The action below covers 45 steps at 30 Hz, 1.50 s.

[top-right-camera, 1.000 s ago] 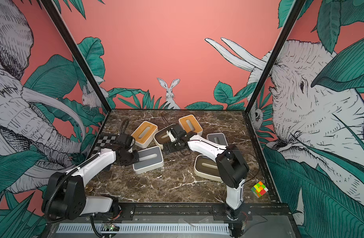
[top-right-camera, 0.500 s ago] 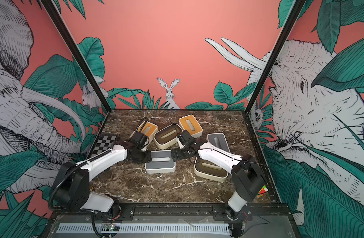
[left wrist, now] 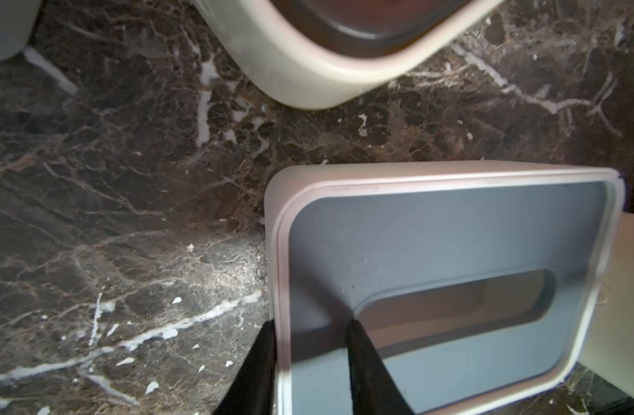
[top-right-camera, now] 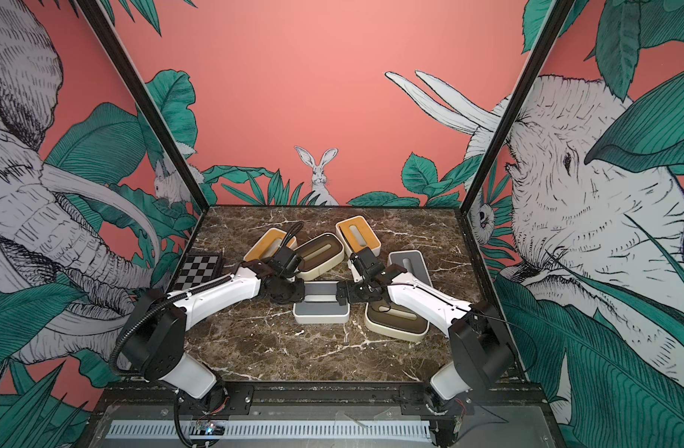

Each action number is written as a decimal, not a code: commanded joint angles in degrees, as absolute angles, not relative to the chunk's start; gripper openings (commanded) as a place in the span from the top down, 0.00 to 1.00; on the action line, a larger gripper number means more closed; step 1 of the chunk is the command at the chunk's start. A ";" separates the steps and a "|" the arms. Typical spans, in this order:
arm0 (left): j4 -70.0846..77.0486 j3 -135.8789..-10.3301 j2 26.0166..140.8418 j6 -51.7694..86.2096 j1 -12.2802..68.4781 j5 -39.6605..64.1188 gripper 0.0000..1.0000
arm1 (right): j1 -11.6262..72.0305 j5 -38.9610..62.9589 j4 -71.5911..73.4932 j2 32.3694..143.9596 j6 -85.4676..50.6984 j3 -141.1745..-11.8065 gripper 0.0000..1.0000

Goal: Stack the tissue boxes
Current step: Move the tissue box to the center of the board.

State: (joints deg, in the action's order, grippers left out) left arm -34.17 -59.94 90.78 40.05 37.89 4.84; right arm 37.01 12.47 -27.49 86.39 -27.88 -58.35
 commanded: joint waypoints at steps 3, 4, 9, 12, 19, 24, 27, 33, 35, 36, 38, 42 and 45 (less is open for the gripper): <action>-35.85 -58.98 90.87 40.44 38.85 3.85 0.92 | 36.22 13.07 -27.13 86.04 -27.86 -59.00 0.03; -36.62 -59.50 91.19 40.21 38.85 3.73 0.92 | 36.13 13.08 -27.22 86.04 -27.99 -59.04 0.04; -40.58 -61.14 93.29 41.29 38.85 3.50 0.92 | 35.47 11.97 -26.81 84.99 -28.21 -58.69 0.03; -39.71 -60.08 92.67 42.00 38.85 4.03 0.91 | 35.12 12.55 -26.74 85.10 -28.30 -58.97 0.03; -40.89 -61.16 91.51 41.31 38.85 2.25 0.83 | 35.13 12.42 -26.89 87.09 -27.60 -60.71 0.03; -42.25 -61.96 90.23 40.91 38.84 0.81 0.82 | 35.13 13.07 -26.17 89.11 -27.36 -62.09 0.05; -40.98 -61.96 88.84 40.04 38.83 0.46 0.82 | 35.08 12.58 -26.67 90.75 -27.34 -63.78 0.07; -39.16 -62.64 86.12 38.37 38.63 -0.55 0.82 | 35.07 13.27 -27.89 93.60 -27.81 -64.88 0.22; -38.77 -63.17 85.40 37.20 38.15 -1.30 0.81 | 35.07 12.74 -28.18 93.53 -28.04 -65.14 0.25; -38.53 -63.28 85.34 36.95 37.75 -1.19 0.81 | 35.07 12.05 -28.82 93.62 -28.12 -65.56 0.27; -37.73 -63.44 85.72 36.33 36.43 0.56 0.80 | 35.07 10.85 -30.35 94.01 -28.21 -66.53 0.28; -37.18 -64.85 86.63 33.54 34.30 2.14 0.80 | 35.07 10.64 -29.71 93.43 -27.92 -66.78 0.30; -40.78 -70.36 88.49 27.71 29.75 2.01 0.78 | 35.07 10.12 -28.19 92.20 -26.40 -67.76 0.29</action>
